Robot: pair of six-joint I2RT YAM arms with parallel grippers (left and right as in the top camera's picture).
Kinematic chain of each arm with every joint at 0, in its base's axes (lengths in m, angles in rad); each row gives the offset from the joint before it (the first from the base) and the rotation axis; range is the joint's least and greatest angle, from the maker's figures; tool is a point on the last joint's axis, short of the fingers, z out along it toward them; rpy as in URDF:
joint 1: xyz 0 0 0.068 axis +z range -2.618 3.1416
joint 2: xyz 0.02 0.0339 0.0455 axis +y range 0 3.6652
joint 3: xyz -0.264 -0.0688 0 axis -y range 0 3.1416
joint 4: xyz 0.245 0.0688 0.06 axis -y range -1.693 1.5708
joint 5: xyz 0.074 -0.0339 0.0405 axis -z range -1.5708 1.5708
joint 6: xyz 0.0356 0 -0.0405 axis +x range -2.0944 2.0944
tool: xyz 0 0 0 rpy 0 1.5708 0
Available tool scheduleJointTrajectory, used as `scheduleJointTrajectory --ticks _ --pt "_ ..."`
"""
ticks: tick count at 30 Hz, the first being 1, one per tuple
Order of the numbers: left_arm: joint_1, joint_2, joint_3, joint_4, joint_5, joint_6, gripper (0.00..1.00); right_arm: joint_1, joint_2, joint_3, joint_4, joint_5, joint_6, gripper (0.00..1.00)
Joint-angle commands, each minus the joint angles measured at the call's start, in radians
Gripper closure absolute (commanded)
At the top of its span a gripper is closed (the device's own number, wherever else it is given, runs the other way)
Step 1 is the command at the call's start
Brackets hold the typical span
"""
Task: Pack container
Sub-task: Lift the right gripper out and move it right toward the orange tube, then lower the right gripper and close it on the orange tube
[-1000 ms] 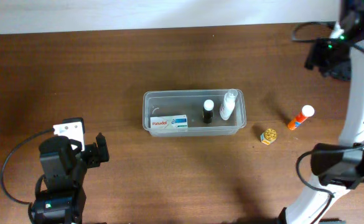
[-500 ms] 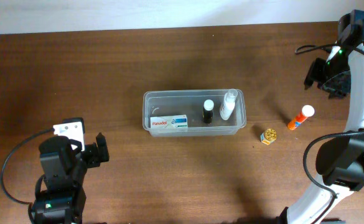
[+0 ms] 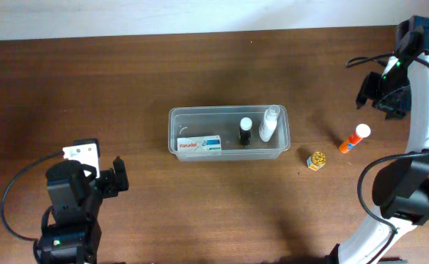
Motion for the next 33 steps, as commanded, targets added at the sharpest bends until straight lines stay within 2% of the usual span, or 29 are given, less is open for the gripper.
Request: scheduleJointTrajectory --ticks 1,33 --pt "-0.002 0.001 -0.001 0.002 -0.007 0.019 0.0 -0.003 -0.004 -0.064 0.029 -0.005 -0.01 0.37" --pt "-0.002 0.001 -0.001 -0.002 -0.007 0.019 0.01 -0.002 -0.004 -0.312 0.166 0.005 -0.006 0.37"
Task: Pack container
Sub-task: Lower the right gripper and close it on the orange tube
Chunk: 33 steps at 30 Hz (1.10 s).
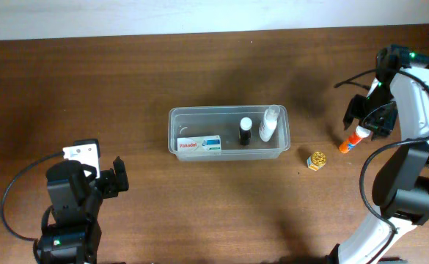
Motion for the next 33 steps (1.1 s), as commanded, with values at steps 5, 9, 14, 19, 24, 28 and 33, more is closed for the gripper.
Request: scheduleJointTrajectory --ticks 5,9,14,19,24,28,33 --pt "-0.002 0.001 -0.001 0.003 -0.007 0.019 0.01 -0.002 -0.004 -0.041 0.017 -0.012 -0.006 0.37" --pt "-0.002 0.001 -0.001 0.003 -0.007 0.019 0.01 0.005 -0.004 -0.041 0.01 -0.036 -0.006 0.37" --pt "-0.002 0.001 -0.001 0.003 -0.007 0.019 0.0 0.029 -0.004 -0.041 0.014 0.016 -0.01 0.36" --pt "-0.002 0.001 -0.001 0.003 -0.007 0.019 0.01 0.031 -0.004 -0.041 0.016 0.024 -0.01 0.36" --pt "-0.002 0.001 -0.001 0.002 -0.007 0.019 0.01 0.031 -0.004 -0.044 0.014 0.024 -0.01 0.36" --pt "-0.002 0.001 -0.001 0.002 -0.007 0.019 0.0 0.031 -0.004 -0.045 0.014 0.024 -0.01 0.37" --pt "-0.002 0.001 -0.001 0.003 -0.007 0.019 0.01 0.031 -0.004 -0.045 0.013 0.024 -0.01 0.38"
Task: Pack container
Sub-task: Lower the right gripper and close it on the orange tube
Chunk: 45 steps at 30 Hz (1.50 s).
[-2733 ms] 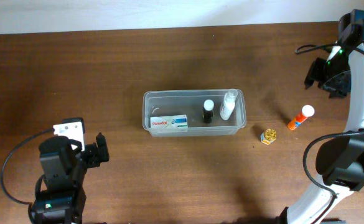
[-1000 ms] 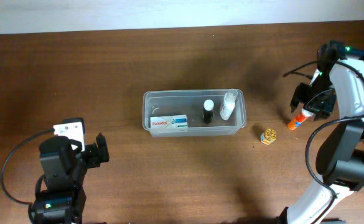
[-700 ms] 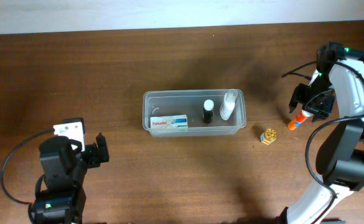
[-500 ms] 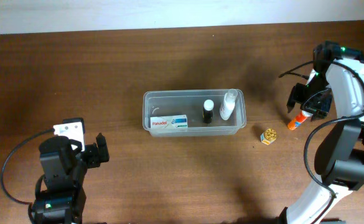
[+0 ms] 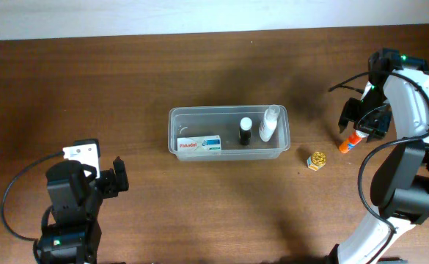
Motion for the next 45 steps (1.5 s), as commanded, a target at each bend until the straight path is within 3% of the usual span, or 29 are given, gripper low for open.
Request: scheduleJointTrajectory --ticks 1,6,28,31,45 --pt "-0.002 0.001 -0.001 0.003 -0.007 0.019 0.01 0.005 -0.004 -0.013 0.0 0.019 -0.009 0.4" --pt "-0.002 0.001 -0.001 0.003 -0.007 0.019 0.0 0.005 -0.004 -0.013 -0.001 0.019 -0.009 0.52" --pt "-0.002 0.001 -0.001 0.003 -0.007 0.019 0.0 0.005 -0.004 -0.013 -0.007 0.035 -0.009 0.6" --pt "-0.002 0.001 -0.001 0.002 -0.007 0.019 0.01 0.005 -0.004 -0.013 -0.008 0.035 -0.009 0.66" --pt "-0.002 0.001 -0.001 0.002 -0.007 0.019 0.01 0.005 -0.004 -0.013 -0.007 0.035 -0.009 0.74"
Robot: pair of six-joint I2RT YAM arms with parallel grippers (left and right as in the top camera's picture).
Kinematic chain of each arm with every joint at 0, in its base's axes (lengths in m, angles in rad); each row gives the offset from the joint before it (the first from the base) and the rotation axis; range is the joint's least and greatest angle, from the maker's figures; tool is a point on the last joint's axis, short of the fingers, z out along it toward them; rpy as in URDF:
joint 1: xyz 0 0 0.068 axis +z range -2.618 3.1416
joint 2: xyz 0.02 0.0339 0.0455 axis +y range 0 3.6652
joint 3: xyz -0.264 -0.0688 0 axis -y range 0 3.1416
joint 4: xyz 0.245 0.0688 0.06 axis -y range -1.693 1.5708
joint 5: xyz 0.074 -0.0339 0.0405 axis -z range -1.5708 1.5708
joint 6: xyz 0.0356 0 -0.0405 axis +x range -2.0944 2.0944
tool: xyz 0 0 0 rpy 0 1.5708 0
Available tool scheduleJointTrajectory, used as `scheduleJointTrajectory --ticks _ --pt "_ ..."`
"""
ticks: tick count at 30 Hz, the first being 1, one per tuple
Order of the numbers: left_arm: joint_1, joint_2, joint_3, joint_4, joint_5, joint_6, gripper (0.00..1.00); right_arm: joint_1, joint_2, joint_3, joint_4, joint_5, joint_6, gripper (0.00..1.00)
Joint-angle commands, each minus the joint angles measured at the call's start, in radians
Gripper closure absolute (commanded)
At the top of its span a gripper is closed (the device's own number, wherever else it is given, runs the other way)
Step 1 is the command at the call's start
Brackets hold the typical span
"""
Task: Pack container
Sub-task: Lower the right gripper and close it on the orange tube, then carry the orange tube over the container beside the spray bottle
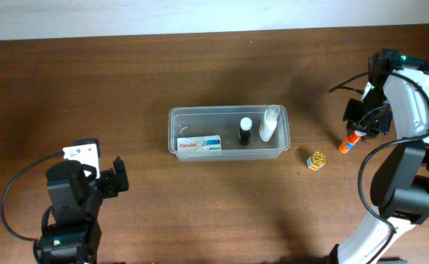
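Note:
A clear plastic container (284, 143) stands mid-table. Inside it lie a Panadol box (199, 144), a black bottle with a white cap (245, 130) and a white bottle (269, 123). To its right on the table are a small gold-lidded jar (317, 160) and an orange glue stick (347, 144). My right gripper (361, 128) is down over the stick's white-capped end, hiding it, with its fingers drawn in around it. My left gripper (120, 178) rests at the front left, far from everything; its jaws are not readable from above.
The wooden table's far edge meets a white wall along the top. The right arm's base and cables (405, 198) fill the right side. The left arm's body (67, 198) sits at the front left corner.
My right gripper's outline has narrowed and shifted slightly right over the glue stick's capped end. The stick lies almost where it was. The left arm has not moved.
My right gripper was first up at the far right corner, away from the glue stick. It then stood just above the stick's cap, then lower and spread over it, and now it is closed in on that end. The container's contents and the jar stayed put.

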Motion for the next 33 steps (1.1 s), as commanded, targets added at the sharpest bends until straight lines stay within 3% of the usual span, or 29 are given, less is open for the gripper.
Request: scheduleJointTrajectory --ticks 1,22,33 --pt "-0.002 0.001 -0.001 0.003 -0.007 0.02 0.01 0.005 -0.004 -0.013 0.0 0.016 0.004 0.74" --pt "-0.002 0.001 -0.001 0.003 -0.007 0.02 0.01 0.005 -0.014 0.01 0.007 -0.007 -0.006 0.83" --pt "-0.002 0.001 -0.001 0.002 -0.007 0.019 0.01 0.005 -0.206 0.082 0.003 -0.089 -0.082 0.84"
